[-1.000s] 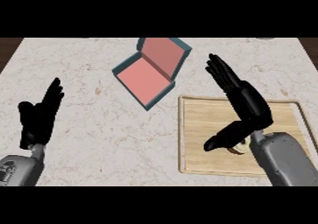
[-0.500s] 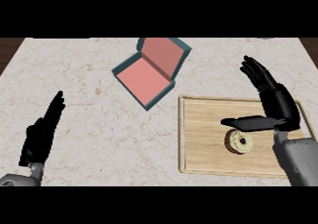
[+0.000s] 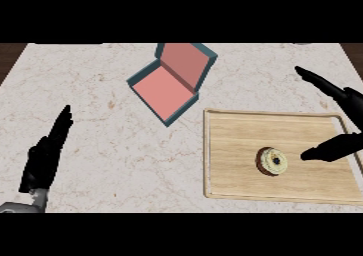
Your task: Pick the cupcake from the tray and place it in the cardboard box
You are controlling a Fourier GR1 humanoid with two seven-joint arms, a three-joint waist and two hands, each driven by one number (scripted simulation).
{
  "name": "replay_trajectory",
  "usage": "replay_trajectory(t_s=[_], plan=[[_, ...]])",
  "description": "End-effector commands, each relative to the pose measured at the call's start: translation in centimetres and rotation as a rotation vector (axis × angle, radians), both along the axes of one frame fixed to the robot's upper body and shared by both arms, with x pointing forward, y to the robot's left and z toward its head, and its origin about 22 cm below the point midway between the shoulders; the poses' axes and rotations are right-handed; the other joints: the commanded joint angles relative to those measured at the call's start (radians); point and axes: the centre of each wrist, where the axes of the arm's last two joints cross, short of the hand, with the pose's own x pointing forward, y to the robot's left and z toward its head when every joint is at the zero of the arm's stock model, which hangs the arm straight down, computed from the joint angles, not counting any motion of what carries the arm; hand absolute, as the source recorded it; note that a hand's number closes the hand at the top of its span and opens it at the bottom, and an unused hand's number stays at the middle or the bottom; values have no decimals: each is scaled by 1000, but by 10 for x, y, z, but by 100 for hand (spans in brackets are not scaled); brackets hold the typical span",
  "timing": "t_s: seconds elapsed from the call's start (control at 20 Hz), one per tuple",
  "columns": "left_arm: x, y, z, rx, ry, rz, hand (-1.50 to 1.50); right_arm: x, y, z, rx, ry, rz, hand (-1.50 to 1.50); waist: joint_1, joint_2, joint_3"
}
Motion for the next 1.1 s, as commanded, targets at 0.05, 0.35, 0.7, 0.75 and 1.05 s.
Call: replay_trajectory(t_s=[0.05,0.35,0.7,0.75,1.05], plan=[[2,-3,8,-2,-11,-21,0,-3,-1,30,-369,150,104,-150,11,1,-1],[-8,-20,-7,-14,9,-14,0,-23,30,32,-540,280,203,-150,-3,0,1],[-4,13,7,6,4,-5,0,-34,67,13,-574,308,110,-150,3,3,2],[-14,12,-6,3,13,5,0,-50,67,29,-572,299,101,-150,-2,1,1],[-10,-7,4,23,-10,20,0,-43,77,5,-639,330,71,-150,2,3,2]])
